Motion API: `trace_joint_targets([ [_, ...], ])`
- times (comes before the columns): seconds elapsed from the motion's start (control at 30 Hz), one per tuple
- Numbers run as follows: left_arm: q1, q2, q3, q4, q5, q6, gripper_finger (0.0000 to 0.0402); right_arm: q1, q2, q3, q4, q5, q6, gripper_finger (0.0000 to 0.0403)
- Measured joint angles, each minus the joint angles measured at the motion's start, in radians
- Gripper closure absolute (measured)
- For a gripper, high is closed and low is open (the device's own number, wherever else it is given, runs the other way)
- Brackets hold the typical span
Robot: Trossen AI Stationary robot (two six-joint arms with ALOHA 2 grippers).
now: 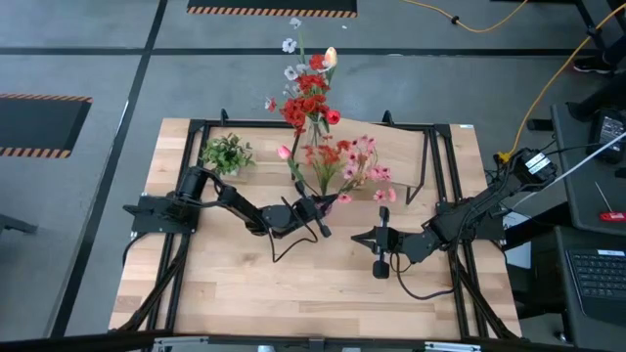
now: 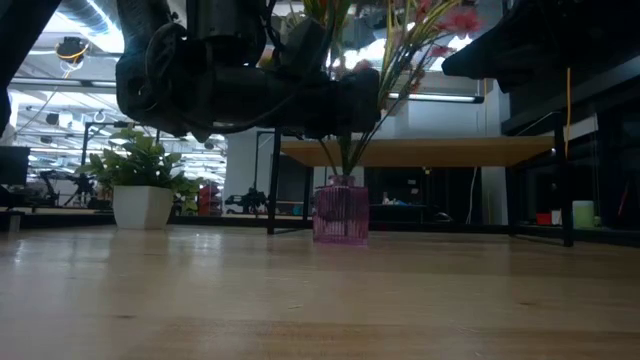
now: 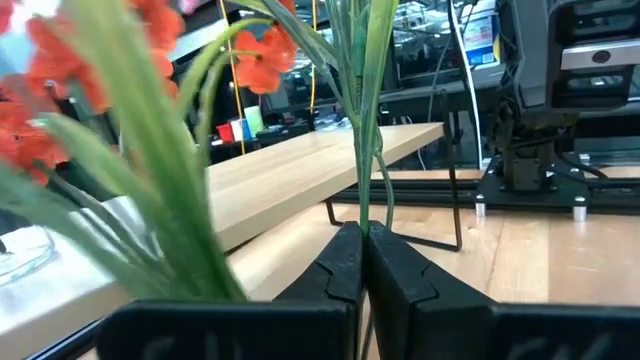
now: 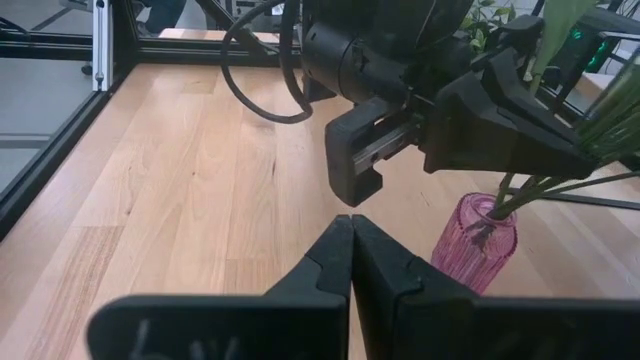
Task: Pick and place flowers into a vace then onto a shelf
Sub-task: Put the pink flowers into the purple vase
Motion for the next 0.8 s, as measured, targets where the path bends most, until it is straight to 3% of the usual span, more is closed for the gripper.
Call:
trace_joint_targets([
  [0.8, -0.028, 0.003, -0.003, 0.046, -0.068, 0.039, 0.0399, 0.0, 0.0, 0.0, 0.0, 0.0, 0.0, 0.0394],
])
